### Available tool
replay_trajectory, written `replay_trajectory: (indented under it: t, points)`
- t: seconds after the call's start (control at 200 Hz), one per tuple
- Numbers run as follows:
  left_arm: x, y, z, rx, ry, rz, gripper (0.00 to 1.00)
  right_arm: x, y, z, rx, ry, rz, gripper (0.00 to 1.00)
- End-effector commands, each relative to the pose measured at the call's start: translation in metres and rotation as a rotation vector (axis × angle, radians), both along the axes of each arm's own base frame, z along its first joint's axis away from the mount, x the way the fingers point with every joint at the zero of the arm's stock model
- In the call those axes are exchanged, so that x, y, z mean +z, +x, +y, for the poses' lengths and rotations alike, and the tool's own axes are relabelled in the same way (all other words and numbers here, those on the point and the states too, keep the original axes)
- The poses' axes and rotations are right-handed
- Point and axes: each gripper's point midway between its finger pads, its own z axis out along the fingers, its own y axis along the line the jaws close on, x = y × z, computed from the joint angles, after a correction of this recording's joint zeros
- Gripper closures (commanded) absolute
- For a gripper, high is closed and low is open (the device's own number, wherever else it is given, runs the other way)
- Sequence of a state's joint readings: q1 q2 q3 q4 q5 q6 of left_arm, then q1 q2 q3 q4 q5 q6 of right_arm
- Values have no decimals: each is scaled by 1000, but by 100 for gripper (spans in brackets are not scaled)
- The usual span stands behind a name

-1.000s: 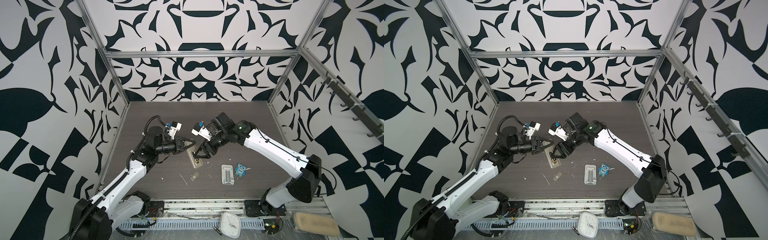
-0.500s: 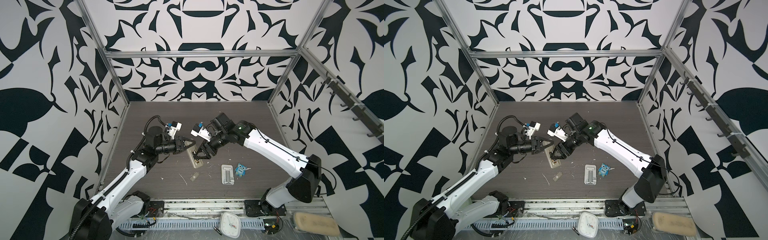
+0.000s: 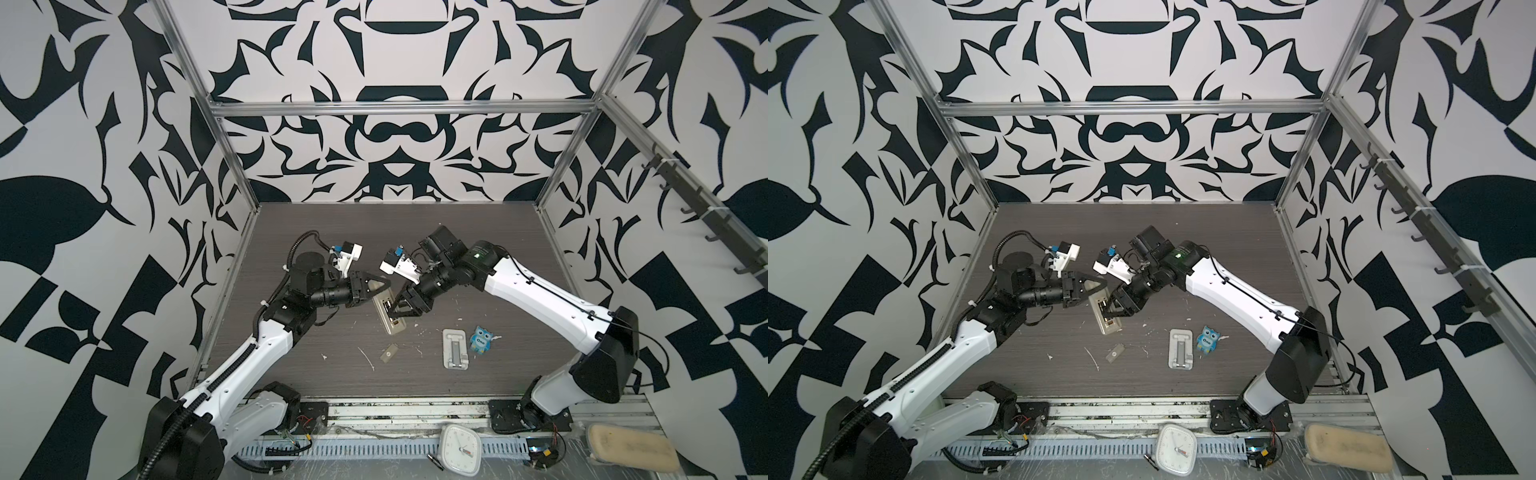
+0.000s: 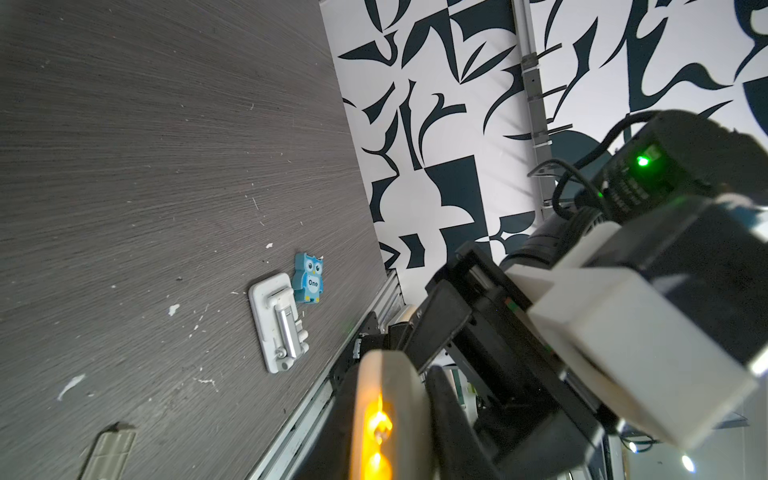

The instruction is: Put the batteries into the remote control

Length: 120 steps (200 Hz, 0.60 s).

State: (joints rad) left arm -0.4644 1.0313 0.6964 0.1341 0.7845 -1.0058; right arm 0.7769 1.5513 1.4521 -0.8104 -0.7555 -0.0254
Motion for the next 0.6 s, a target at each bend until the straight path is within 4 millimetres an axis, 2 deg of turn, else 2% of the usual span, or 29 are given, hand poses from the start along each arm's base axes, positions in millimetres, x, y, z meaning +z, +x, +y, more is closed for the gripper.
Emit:
replay_trajectory:
  t: [0.0,0.105,0.29,0.595]
  points:
    - [26,-2,-1,-14,-53,-58,100,-3,5,-1,1,-25,-39,62]
    - [27,-1,-2,-13,-58,-58,100,-6,7,-2,-2,-40,-49,66]
    - [25,0,-1,-8,-53,-54,100,0,9,-1,-6,-33,-62,65]
    - [-14,15,16,103,21,-13,100,44,14,-4,-97,71,-150,37]
